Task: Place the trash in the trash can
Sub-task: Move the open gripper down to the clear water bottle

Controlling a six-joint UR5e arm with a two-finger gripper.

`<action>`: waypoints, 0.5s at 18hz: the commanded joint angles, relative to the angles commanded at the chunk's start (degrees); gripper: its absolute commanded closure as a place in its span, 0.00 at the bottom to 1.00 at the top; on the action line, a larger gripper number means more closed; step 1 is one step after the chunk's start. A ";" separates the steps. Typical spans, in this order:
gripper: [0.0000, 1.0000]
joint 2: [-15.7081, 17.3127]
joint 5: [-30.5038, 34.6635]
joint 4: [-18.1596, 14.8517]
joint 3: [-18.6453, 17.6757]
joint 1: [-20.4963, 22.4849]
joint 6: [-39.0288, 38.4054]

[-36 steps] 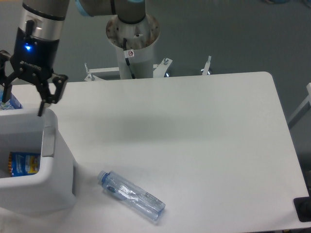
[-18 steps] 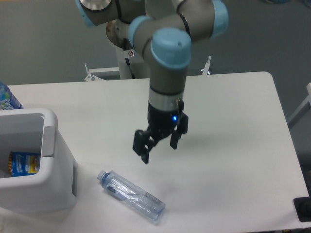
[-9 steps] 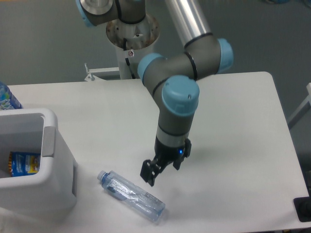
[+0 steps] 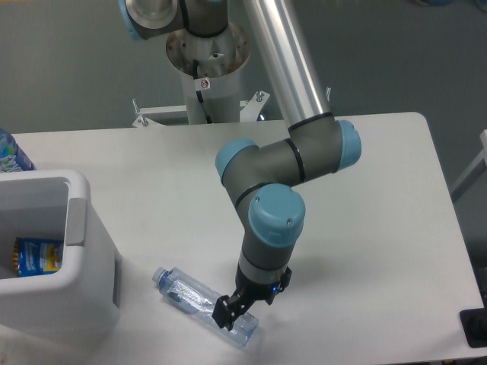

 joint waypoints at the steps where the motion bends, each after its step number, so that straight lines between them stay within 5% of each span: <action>1: 0.00 -0.26 0.09 0.00 0.00 0.00 0.00; 9: 0.00 -3.52 6.50 0.00 3.78 -0.44 -11.76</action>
